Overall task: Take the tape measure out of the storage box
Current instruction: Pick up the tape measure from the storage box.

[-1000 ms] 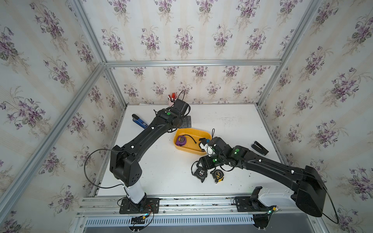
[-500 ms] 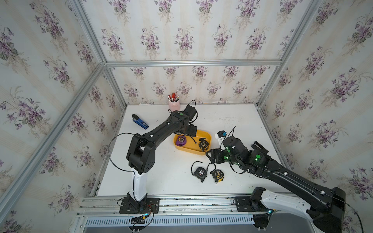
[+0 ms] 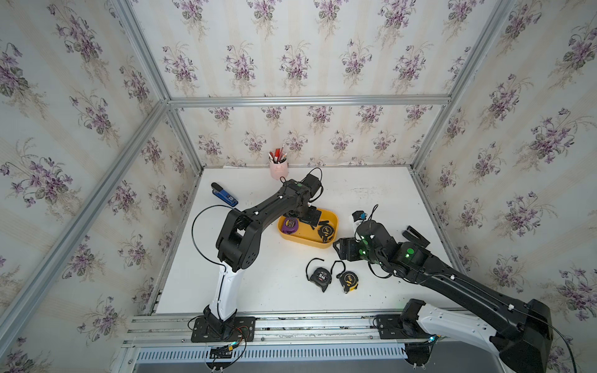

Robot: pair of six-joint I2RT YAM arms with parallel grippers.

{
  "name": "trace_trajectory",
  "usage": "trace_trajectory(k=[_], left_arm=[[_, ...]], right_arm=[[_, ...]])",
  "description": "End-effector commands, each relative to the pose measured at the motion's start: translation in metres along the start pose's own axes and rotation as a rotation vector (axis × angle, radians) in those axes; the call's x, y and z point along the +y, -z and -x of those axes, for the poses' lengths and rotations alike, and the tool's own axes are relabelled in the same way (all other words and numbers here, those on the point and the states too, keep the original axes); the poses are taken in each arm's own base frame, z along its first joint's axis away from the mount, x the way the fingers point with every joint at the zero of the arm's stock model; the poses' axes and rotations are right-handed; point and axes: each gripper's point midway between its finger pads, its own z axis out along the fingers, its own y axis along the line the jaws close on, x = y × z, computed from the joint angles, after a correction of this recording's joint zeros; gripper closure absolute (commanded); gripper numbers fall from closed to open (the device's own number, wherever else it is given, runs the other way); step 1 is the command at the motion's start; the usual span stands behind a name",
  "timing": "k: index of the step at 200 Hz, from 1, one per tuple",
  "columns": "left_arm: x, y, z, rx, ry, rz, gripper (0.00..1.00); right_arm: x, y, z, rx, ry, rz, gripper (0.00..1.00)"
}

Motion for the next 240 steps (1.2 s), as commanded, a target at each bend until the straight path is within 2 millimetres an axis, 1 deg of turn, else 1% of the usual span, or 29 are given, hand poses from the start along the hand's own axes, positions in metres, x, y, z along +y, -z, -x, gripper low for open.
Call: trace_trajectory(k=[1,31,55,80,95,142,176,212,240], left_arm=[[0.005,-0.004,-0.006,0.041,-0.068,0.028,0.0],[0.014,-0.005,-0.003,0.04,-0.127,0.083,0.0],[0.021,-0.009,-0.001,0.066,-0.198,0.118,0.01],[0.019,-0.012,-0.002,0.088,-0.288,0.109,0.02],[0.02,-0.013,-0.004,0.107,-0.324,0.102,0.01],[0.034,-0.014,-0.013,0.154,-0.39,0.098,0.01],[0.036,-0.018,-0.021,0.197,-0.453,0.101,0.02],[0.029,-0.024,-0.029,0.225,-0.541,0.094,0.02],[0.03,-0.03,-0.033,0.249,-0.564,0.112,0.02]], right_arm=[[-0.001,-0.001,0.003,-0.016,-0.008,0.005,0.19],[-0.002,-0.001,0.001,-0.015,-0.012,0.008,0.19],[-0.004,-0.001,-0.001,-0.015,-0.015,0.01,0.19],[-0.006,-0.002,-0.003,-0.009,-0.019,0.01,0.19],[-0.006,-0.002,-0.003,-0.009,-0.02,0.011,0.19],[-0.009,-0.003,-0.004,-0.008,-0.022,0.009,0.18],[-0.01,-0.006,-0.005,-0.001,-0.022,0.008,0.18],[-0.01,-0.007,-0.003,-0.004,-0.023,0.009,0.18],[-0.011,-0.008,-0.004,-0.001,-0.022,0.009,0.18]])
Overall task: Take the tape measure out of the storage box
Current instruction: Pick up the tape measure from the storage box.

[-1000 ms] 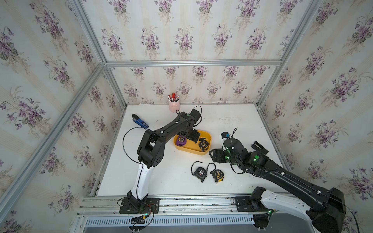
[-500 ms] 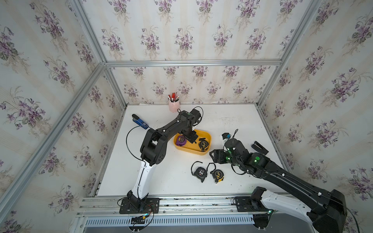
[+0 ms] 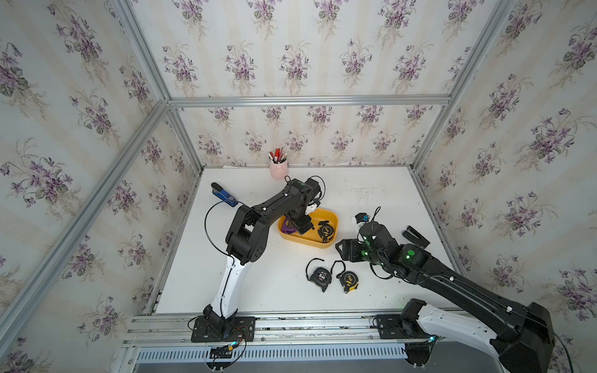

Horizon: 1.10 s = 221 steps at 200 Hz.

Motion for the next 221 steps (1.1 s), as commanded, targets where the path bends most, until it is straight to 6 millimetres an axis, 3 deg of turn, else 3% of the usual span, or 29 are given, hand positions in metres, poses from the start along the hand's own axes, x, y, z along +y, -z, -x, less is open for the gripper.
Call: trace_trajectory(k=[1,131,221], left_arm=[[0.0,-0.005,-0.006,0.037,-0.048,0.011,0.02],[0.013,-0.014,-0.004,0.048,-0.027,0.033,0.02],[-0.001,-0.011,0.001,0.02,0.017,-0.037,0.02]], right_arm=[[0.002,-0.001,0.004,-0.013,0.006,0.012,0.18],[0.003,-0.003,0.0,-0.003,0.001,0.03,0.18],[0.004,-0.004,0.001,-0.007,-0.002,0.031,0.18]])
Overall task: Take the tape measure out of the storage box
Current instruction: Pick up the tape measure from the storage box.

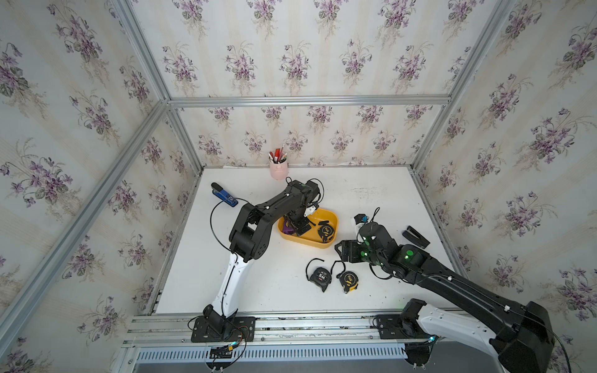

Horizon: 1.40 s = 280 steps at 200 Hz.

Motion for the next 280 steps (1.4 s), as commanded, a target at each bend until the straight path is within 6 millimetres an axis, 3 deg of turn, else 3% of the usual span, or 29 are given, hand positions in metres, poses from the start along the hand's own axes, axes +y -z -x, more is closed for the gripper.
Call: trace_trajectory(k=[1,53,98,165,280], left_arm=[[-0.009,0.006,0.004,-0.026,0.019,-0.036,0.02],[-0.029,0.021,0.016,-0.069,-0.001,-0.07,0.02],[-0.014,0.038,0.016,-0.084,0.025,0.002,0.01],[-0.002,0.02,0.0,-0.009,0.101,0.003,0.0],[-0.019,0.003,-0.013,0.072,0.13,-0.095,0.0]], right_arm=[[0.004,0.0,0.006,-0.022,0.0,0.016,0.18],[0.003,-0.002,0.005,-0.017,0.001,0.01,0.18],[0.005,-0.006,0.005,-0.009,0.01,0.019,0.18],[0.004,-0.004,0.005,-0.014,0.009,0.015,0.18],[0.001,-0.004,0.004,-0.014,0.005,0.005,0.19]])
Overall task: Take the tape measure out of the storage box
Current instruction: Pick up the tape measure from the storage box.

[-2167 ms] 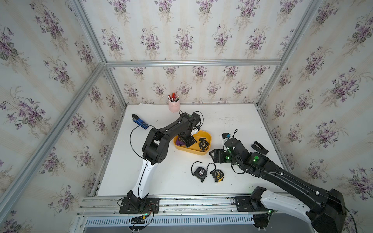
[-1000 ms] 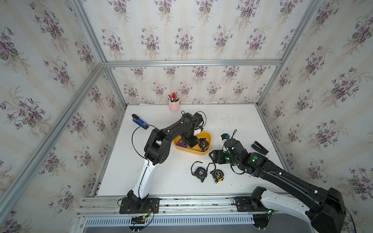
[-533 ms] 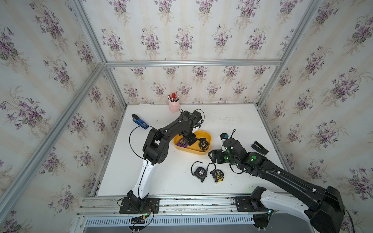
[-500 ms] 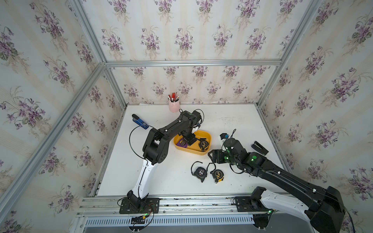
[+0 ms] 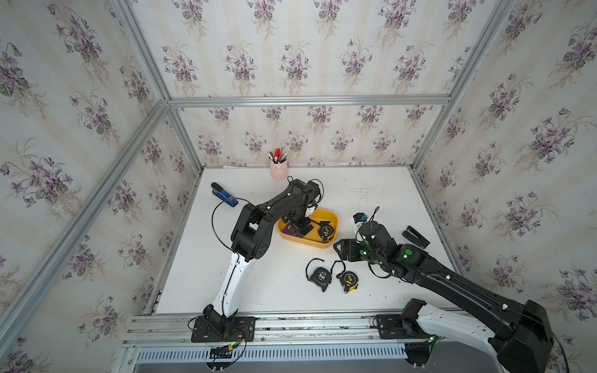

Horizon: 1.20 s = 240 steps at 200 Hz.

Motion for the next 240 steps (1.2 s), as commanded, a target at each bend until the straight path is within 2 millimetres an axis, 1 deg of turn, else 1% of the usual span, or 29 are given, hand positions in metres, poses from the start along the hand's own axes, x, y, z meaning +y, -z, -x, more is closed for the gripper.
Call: trace_trajectory(k=[1,78,94,106,120,132,145,153,182,199,200,203,221,240], left_arm=[[-0.005,0.0,-0.008,0.029,0.012,-0.029,0.0],[-0.014,-0.017,-0.006,0.043,0.019,-0.085,0.0],[-0.014,-0.019,-0.005,0.043,0.022,-0.084,0.01],[-0.01,-0.019,-0.005,0.043,0.031,-0.067,0.03],[-0.007,-0.016,-0.006,0.043,0.038,-0.05,0.13],[-0.001,-0.014,-0.005,0.037,0.052,-0.021,0.26],[0.002,-0.009,-0.003,0.024,0.06,-0.004,0.36],[0.007,-0.006,-0.002,0.014,0.072,0.021,0.41],[0.02,0.009,0.001,-0.018,0.092,0.086,0.42],[0.023,0.024,0.006,-0.051,0.115,0.099,0.44],[0.023,0.025,0.006,-0.053,0.116,0.099,0.46],[0.023,0.029,0.008,-0.063,0.12,0.097,0.48],[0.027,0.056,0.016,-0.133,0.154,0.1,0.52],[0.029,0.092,0.025,-0.218,0.207,0.093,0.55]], right_arm=[[-0.002,-0.001,0.001,-0.005,0.002,-0.012,0.19],[-0.003,0.0,0.002,-0.006,0.004,-0.017,0.19],[-0.003,0.0,0.002,-0.006,0.003,-0.016,0.19],[-0.004,0.0,0.002,-0.007,0.004,-0.019,0.19],[-0.004,0.0,0.002,-0.007,0.004,-0.021,0.19],[-0.005,0.0,0.001,-0.007,0.002,-0.022,0.19],[-0.004,0.0,0.002,-0.008,0.001,-0.02,0.19],[-0.004,-0.001,0.002,-0.008,0.002,-0.019,0.19],[-0.005,-0.001,0.002,-0.009,0.001,-0.021,0.19],[-0.004,-0.001,0.004,-0.016,0.001,-0.02,0.19],[-0.004,-0.001,0.004,-0.016,0.002,-0.02,0.19],[-0.005,-0.001,0.003,-0.013,0.0,-0.022,0.19],[-0.003,-0.001,0.005,-0.019,0.0,-0.018,0.19],[-0.001,-0.002,0.007,-0.025,0.0,-0.01,0.19]])
